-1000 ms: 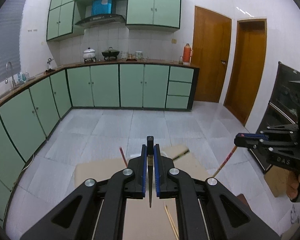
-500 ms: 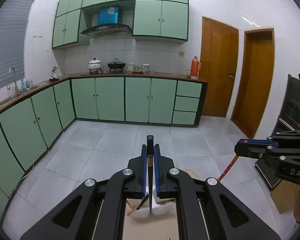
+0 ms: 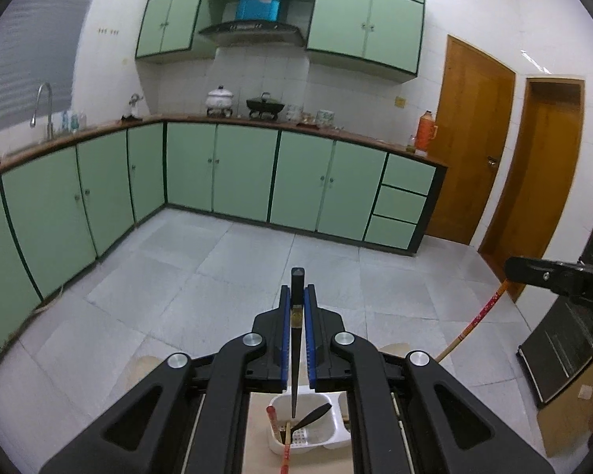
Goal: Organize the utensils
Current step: 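Carry both chopsticks upright to the white holder and lower them in, then open both tools to release the chopsticks into the holder, then move both open tools back to the last two chopsticks on the table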
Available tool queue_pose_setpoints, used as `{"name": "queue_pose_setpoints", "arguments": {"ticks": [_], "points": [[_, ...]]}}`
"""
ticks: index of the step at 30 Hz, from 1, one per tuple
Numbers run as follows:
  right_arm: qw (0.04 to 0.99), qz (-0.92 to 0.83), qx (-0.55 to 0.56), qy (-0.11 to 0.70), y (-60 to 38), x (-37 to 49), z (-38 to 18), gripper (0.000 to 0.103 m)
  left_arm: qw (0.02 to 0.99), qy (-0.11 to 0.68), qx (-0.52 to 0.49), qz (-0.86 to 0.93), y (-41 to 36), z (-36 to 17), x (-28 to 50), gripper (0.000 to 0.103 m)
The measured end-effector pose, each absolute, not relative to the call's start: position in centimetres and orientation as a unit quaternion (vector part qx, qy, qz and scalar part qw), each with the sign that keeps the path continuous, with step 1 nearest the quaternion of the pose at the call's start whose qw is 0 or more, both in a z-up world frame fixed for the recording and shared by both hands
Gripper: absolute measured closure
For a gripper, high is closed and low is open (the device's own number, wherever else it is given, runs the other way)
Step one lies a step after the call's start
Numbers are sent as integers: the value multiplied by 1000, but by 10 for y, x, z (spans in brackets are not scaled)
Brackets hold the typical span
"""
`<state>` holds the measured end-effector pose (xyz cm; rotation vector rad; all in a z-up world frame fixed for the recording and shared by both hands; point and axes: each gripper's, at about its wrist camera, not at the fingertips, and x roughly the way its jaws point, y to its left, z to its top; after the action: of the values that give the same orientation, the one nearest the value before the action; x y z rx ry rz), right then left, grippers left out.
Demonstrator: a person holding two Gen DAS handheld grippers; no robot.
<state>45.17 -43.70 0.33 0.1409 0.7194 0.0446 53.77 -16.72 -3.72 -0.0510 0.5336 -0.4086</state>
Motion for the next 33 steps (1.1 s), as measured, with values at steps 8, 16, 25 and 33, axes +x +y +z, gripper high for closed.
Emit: {"name": "queue_pose_setpoints", "arguments": {"ticks": [8,16,25,33], "points": [[920,22,90,381,-435,470,-42,97,935,290,-23,-204,-168,-73,544,96],[917,20,95,387,-434,453,-53,94,941,279,-4,-193,-154,-68,524,73],[939,31,92,329,-440,377,-23,94,947,255,23,-194,-118,-48,464,40],[964,17,56,261,-424,247,-66,73,952,238,31,-190,-69,-83,362,25]]}}
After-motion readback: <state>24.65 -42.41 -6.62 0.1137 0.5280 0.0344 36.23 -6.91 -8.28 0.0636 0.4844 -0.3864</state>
